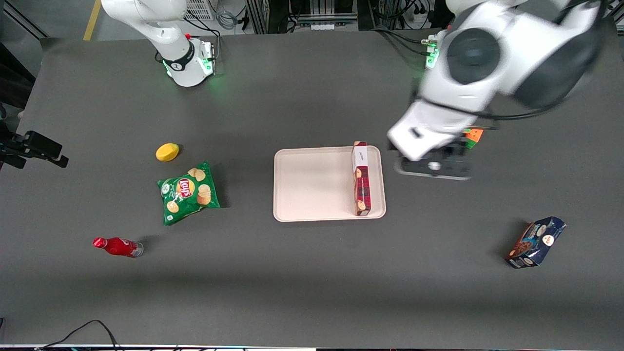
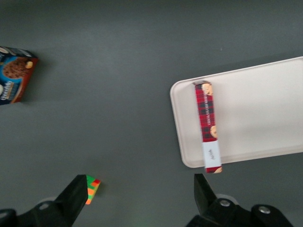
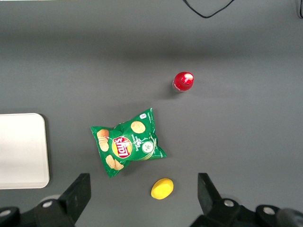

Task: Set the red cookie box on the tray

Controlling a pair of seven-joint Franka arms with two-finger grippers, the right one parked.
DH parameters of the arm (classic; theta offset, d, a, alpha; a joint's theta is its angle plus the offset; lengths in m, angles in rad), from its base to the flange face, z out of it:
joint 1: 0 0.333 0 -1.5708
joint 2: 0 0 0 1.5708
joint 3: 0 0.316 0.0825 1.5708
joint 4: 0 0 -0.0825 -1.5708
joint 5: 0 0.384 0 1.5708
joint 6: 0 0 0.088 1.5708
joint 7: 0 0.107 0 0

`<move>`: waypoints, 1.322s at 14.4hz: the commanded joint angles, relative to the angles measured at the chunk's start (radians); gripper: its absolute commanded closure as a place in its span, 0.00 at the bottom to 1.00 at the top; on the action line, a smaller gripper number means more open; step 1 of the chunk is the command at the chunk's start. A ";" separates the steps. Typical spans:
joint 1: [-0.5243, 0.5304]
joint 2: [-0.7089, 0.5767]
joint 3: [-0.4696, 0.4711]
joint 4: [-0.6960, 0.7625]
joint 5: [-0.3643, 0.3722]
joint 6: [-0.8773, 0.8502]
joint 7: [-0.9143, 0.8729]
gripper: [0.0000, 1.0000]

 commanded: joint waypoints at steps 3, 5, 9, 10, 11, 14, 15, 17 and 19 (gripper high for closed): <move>-0.088 -0.195 0.540 -0.024 -0.288 -0.053 0.458 0.00; -0.095 -0.212 0.645 -0.041 -0.305 -0.050 0.506 0.00; -0.111 -0.362 0.710 -0.301 -0.288 0.136 0.493 0.00; -0.111 -0.432 0.713 -0.425 -0.288 0.230 0.493 0.00; -0.111 -0.480 0.713 -0.510 -0.290 0.294 0.493 0.00; -0.117 -0.474 0.704 -0.497 -0.290 0.296 0.484 0.00; -0.117 -0.471 0.702 -0.495 -0.288 0.296 0.485 0.00; -0.125 -0.451 0.685 -0.469 -0.267 0.290 0.485 0.00; -0.138 -0.442 0.659 -0.446 -0.236 0.240 0.395 0.00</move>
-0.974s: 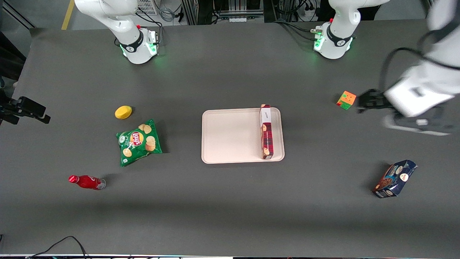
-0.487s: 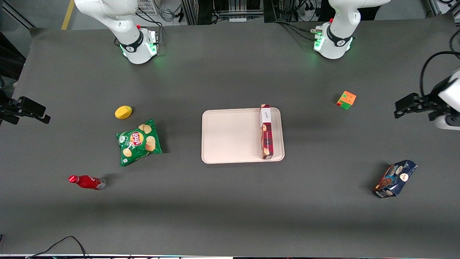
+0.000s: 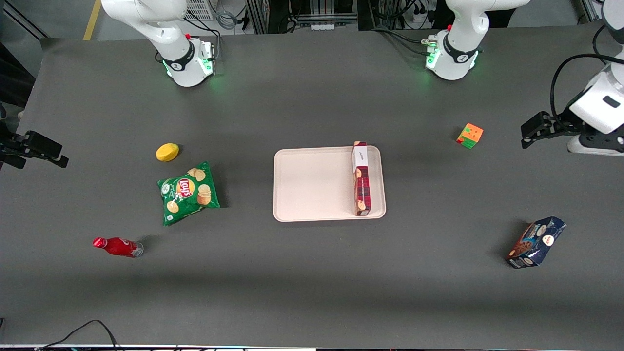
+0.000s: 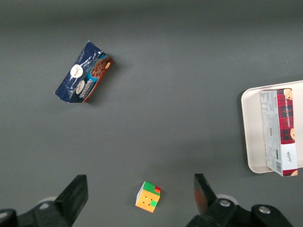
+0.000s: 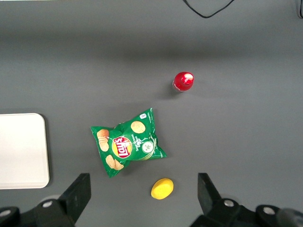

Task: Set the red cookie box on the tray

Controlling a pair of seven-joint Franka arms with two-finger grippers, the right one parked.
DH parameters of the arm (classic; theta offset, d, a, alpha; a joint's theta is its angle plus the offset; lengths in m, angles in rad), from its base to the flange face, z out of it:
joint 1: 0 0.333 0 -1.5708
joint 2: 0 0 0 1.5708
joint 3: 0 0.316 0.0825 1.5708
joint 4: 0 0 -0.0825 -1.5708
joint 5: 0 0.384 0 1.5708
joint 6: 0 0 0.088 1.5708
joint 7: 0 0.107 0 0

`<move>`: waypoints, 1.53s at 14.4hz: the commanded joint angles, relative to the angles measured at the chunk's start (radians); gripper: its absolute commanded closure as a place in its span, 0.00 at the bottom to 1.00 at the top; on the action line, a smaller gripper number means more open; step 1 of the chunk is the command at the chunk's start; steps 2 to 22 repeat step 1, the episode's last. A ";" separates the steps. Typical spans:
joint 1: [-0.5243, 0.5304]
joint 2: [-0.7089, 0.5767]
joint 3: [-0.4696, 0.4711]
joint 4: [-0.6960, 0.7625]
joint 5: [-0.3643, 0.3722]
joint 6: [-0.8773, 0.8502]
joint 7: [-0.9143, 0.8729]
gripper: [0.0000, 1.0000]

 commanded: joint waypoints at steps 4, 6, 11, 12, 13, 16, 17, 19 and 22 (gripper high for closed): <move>-0.043 0.003 -0.022 0.014 0.043 -0.037 -0.107 0.00; -0.043 0.003 -0.022 0.014 0.043 -0.037 -0.107 0.00; -0.043 0.003 -0.022 0.014 0.043 -0.037 -0.107 0.00; -0.043 0.003 -0.022 0.014 0.043 -0.037 -0.107 0.00; -0.043 0.003 -0.022 0.014 0.043 -0.037 -0.107 0.00; -0.043 0.003 -0.022 0.014 0.043 -0.037 -0.107 0.00; -0.043 0.003 -0.022 0.014 0.043 -0.037 -0.107 0.00; -0.043 0.003 -0.022 0.014 0.043 -0.037 -0.107 0.00; -0.043 0.003 -0.022 0.014 0.043 -0.037 -0.107 0.00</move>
